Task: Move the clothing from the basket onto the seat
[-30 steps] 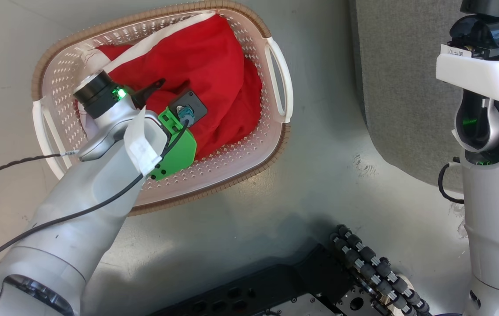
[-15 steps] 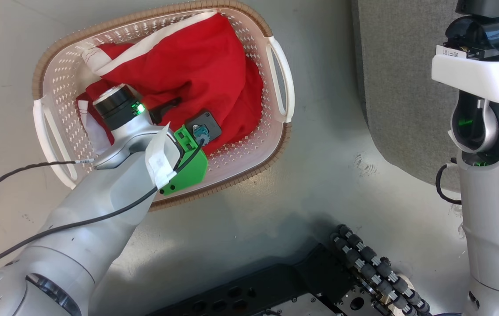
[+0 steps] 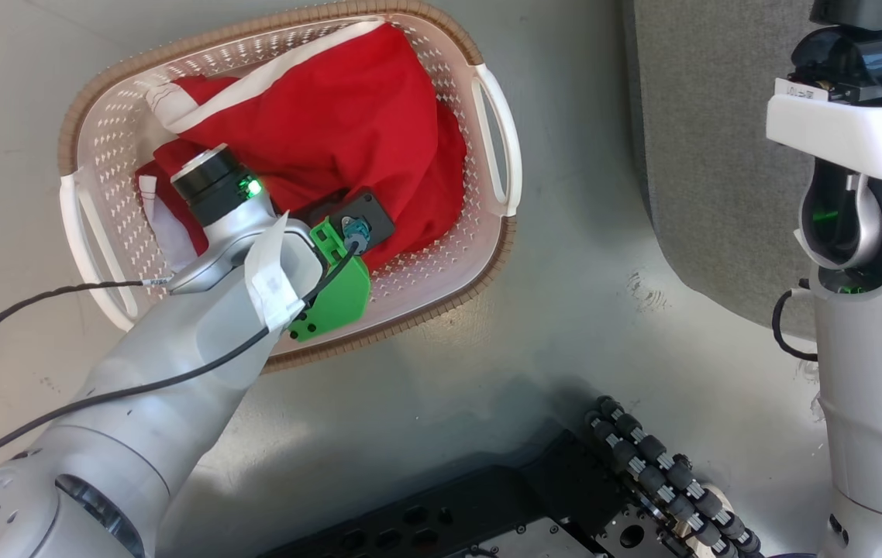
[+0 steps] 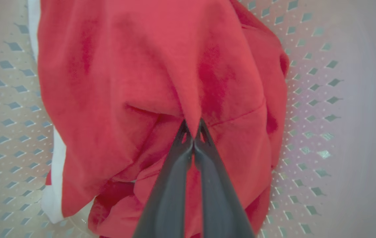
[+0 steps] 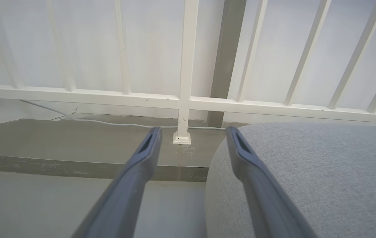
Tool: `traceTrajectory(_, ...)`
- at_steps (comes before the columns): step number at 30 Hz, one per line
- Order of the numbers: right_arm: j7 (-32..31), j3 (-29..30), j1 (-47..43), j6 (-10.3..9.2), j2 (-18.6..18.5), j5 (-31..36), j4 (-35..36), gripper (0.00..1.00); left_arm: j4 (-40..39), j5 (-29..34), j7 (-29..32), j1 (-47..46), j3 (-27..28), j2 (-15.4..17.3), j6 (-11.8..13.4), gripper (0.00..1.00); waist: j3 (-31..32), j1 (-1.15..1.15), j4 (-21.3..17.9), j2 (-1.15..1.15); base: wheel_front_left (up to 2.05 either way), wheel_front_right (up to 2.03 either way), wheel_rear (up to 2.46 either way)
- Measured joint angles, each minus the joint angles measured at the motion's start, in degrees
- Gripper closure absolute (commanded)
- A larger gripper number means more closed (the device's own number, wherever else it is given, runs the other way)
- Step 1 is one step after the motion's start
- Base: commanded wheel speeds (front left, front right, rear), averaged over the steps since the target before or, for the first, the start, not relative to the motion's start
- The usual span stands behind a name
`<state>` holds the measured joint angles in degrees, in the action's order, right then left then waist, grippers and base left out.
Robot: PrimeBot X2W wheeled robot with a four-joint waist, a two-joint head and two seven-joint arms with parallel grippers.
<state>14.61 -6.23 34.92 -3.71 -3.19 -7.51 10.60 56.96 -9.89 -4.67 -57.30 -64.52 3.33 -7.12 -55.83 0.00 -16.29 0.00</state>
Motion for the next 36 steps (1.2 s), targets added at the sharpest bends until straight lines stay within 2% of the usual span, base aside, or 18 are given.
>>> traceTrajectory(10, 0.0, 1.08, 0.02, -0.02, 0.03, -0.01, -1.27, 0.0, -1.26, -2.7, -4.87, -1.83, -0.23, -0.07, 0.0, 1.0, 1.05, 0.0, 1.02, 0.0, 0.0, 0.0, 0.0)
traceTrajectory(17, 0.0, 1.89, -0.23, 0.08, 0.03, -0.01, -3.82, 0.0, -2.21, -5.08, -8.0, -1.77, 1.9, -0.21, 0.0, 1.0, 4.06, 0.0, 2.3, 0.0, 0.0, 0.0, 0.0)
traceTrajectory(30, 0.0, 3.96, -4.53, 0.86, -0.1, 0.0, -9.31, 0.0, -6.59, -9.88, -9.58, 1.66, 6.22, -0.52, 0.18, 1.0, 12.22, -0.01, 5.37, 0.0, 0.0, 0.0, 0.0)
traceTrajectory(36, 0.0, 5.3, -7.9, 1.19, -0.25, 0.0, -11.43, 0.0, -9.88, -11.62, -9.76, 4.15, 8.47, -0.66, 1.16, 1.0, 17.6, -0.01, 7.23, 0.0, 0.0, 0.0, 0.0)
